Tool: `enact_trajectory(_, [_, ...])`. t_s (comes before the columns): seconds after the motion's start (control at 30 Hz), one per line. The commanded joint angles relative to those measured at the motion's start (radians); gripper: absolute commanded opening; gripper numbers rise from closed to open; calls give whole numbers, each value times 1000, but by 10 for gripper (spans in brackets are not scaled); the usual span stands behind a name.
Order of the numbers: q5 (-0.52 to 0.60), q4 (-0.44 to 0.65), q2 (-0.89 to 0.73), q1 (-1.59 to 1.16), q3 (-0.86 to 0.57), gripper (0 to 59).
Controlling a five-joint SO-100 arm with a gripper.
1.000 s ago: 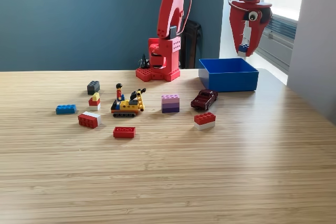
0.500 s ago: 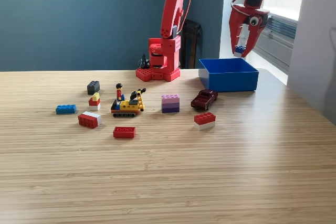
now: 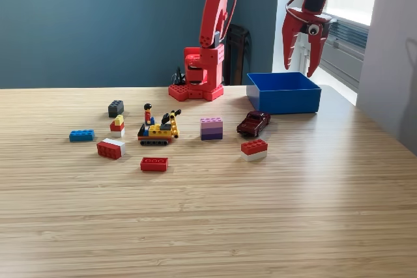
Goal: Grasp a lego block and put it in the bin.
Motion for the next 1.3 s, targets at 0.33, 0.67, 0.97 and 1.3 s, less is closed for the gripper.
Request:
enact_trajectory(0.33, [-91, 43, 97, 476, -124, 69])
enact_trajectory(0.67, [-172, 40, 95, 672, -124, 69])
enact_trajectory(0.97, [-206, 38, 95, 689, -115, 67])
enact_trajectory(1.3, [-218, 38, 95, 689, -141, 67])
